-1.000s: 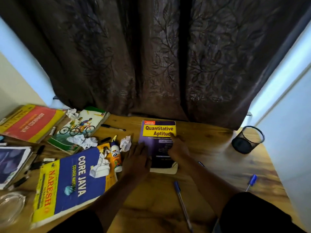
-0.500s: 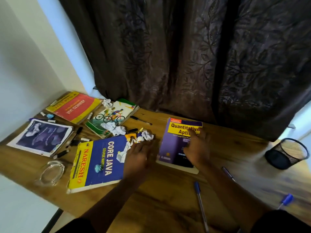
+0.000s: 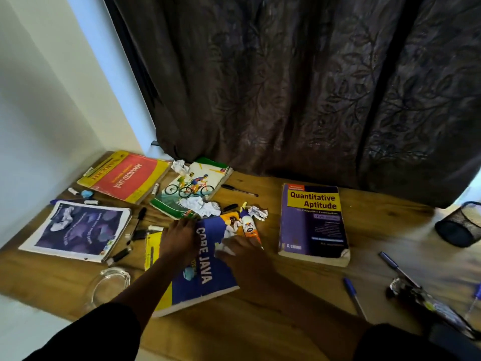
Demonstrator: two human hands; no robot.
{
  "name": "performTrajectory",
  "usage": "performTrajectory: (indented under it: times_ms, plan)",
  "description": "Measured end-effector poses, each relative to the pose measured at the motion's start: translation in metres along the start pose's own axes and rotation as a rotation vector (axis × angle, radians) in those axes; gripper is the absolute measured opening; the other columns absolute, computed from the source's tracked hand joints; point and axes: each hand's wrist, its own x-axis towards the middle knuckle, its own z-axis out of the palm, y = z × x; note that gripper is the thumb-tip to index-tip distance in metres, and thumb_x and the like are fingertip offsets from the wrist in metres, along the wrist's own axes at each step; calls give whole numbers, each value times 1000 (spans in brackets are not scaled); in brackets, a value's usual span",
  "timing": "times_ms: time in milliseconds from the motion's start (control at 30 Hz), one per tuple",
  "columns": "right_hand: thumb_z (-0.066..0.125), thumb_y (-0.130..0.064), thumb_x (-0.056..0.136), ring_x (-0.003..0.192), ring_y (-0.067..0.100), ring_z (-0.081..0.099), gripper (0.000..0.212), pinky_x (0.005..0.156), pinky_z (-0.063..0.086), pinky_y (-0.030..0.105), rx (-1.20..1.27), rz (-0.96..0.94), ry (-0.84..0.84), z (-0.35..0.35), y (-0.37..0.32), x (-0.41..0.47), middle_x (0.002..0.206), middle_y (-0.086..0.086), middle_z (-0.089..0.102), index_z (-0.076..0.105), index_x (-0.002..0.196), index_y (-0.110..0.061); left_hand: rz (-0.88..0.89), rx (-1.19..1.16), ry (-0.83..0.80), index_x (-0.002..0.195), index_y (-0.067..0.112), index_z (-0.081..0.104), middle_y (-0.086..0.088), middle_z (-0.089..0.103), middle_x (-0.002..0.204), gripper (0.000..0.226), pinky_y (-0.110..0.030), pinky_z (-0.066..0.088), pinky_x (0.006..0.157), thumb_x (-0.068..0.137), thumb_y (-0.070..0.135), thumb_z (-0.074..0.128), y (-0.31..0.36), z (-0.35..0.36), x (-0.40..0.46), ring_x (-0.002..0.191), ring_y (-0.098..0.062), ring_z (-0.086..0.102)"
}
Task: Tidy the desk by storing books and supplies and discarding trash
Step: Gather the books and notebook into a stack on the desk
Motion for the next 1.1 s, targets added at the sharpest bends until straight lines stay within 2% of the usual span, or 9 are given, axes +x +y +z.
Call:
performTrajectory:
  times_ms: [100,167,267,400,600,767,900,1033,1100]
  plan:
    - [73,-28,90,135,28,52,47,109,44,47,-96,-1,-4,7,-6,12,146,3,57,62,135,-36,77,39,-12,147,23,47,-6,50,147,56,-45,40,106,96,44,55,-7,0,18,132,-31,48]
    - [71,-30,90,132,27,55,42,110,43,49,-177,37,5,12,-4,20,142,2,61,66,131,-35,137,91,-11,140,22,54,-7,54,142,53,-44,41,104,95,50,54,-13,1,29,129,-31,49]
    - [52,-33,95,138,28,48,41,114,28,51,-273,155,-38,15,7,24,146,3,57,61,135,-30,182,116,-38,134,27,59,-6,59,138,58,-45,40,105,89,62,53,-17,2,42,130,-31,49]
    - [63,-41,93,148,31,37,52,117,29,55,-245,378,-116,9,11,29,154,8,48,55,141,-22,194,37,-58,123,27,60,-4,66,124,63,-45,41,101,81,73,52,-21,-1,51,122,-30,55]
    - [44,-49,102,156,33,18,60,123,16,58,-277,490,-145,2,21,27,164,12,33,43,152,-16,207,2,-151,123,29,58,-2,63,127,62,-47,42,101,83,76,56,-25,-6,60,124,-32,53]
    - [30,-50,103,157,31,11,62,123,16,58,-290,532,-157,0,31,32,166,9,29,40,155,-18,309,-121,-213,108,26,66,-3,72,109,52,-33,50,78,83,71,60,-28,-20,71,97,-26,67]
    - [34,-50,103,157,31,12,66,124,15,57,-220,587,-103,0,31,36,167,8,27,32,158,-14,350,-175,-177,124,20,59,-7,70,116,51,-38,51,83,93,60,59,-23,-43,74,105,-32,67]
    - [41,-50,104,158,30,3,76,125,11,59,-127,585,-19,-3,20,42,171,8,10,8,163,-16,354,-141,-103,128,19,58,-11,69,119,51,-43,52,88,95,58,58,-20,-73,84,110,-38,65]
    - [42,-50,103,158,31,3,75,125,10,58,-109,568,15,-7,14,48,171,9,8,9,163,-19,362,-171,-36,126,19,59,-12,70,117,51,-45,54,87,93,57,61,-19,-87,86,108,-39,65]
